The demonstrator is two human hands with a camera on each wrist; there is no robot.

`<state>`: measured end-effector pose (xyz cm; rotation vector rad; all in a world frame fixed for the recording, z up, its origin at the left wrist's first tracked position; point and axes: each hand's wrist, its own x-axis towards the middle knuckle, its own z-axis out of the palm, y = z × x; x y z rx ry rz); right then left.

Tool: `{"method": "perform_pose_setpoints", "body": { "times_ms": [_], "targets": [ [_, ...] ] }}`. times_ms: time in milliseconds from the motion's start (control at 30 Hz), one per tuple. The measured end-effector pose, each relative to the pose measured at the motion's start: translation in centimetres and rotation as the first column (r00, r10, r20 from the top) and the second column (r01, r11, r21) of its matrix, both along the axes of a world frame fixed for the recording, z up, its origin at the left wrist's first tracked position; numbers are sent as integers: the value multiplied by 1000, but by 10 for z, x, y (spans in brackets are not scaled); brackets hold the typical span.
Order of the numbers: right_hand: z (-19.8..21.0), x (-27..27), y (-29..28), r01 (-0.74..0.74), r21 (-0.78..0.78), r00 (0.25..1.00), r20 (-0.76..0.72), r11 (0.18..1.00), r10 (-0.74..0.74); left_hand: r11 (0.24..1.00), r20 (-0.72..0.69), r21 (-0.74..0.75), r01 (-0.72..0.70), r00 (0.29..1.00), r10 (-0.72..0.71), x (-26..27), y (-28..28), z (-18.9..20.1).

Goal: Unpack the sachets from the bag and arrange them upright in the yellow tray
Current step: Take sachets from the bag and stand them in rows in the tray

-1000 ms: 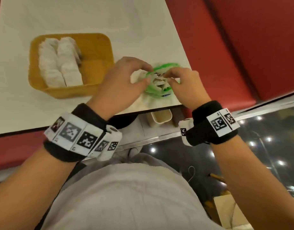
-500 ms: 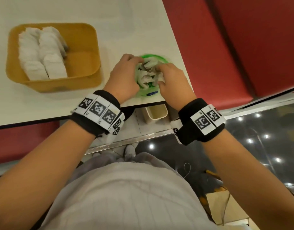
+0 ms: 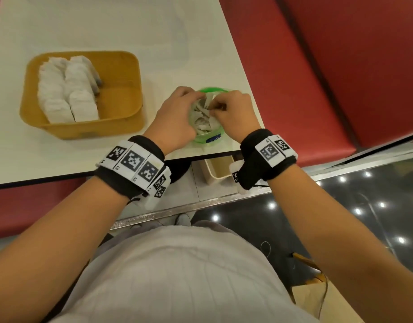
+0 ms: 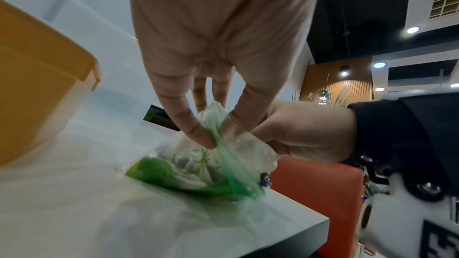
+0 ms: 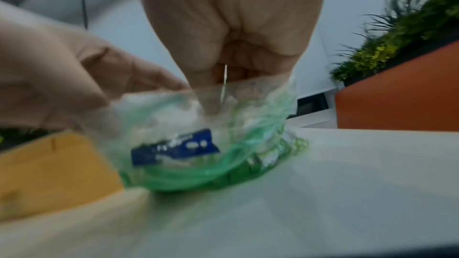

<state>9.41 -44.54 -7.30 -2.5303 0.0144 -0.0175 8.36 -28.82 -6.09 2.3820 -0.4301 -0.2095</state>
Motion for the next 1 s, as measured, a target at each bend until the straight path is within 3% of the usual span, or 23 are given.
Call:
{"method": "perform_pose_setpoints", "body": {
  "times_ms": [100,233,367,500,700,867,1000],
  "targets": [
    [6,4,-3,-20,4,1000,3,1000,20,1000,-11,-6,-9,1000,9,3,0,1],
    [4,4,6,-128,-107,987,-115,986,115,1000,-26,-20,8,1000,-9,4,-2,4],
    [-1,3,11,-37,-183,997,-77,982,24,999,-47,-32,8,999,-10,3,-3,3],
    [1,3,-1,-4,86,1000,-3,996,4,998,-71,-61,-13,997,9,4,2,3],
    [14,2,-21,13,393,998,54,920,-37,991,-118,-122,-54,992,39,7,3,5],
    [40,4,-27,-62,389,997,75,919,36,968,-172,-233,-94,984,54,12,8,10],
    [79,-2,-18,-290,225,957,69,930,282,905,-146,-416,-86,989,27,15,10,36]
  ]
}}
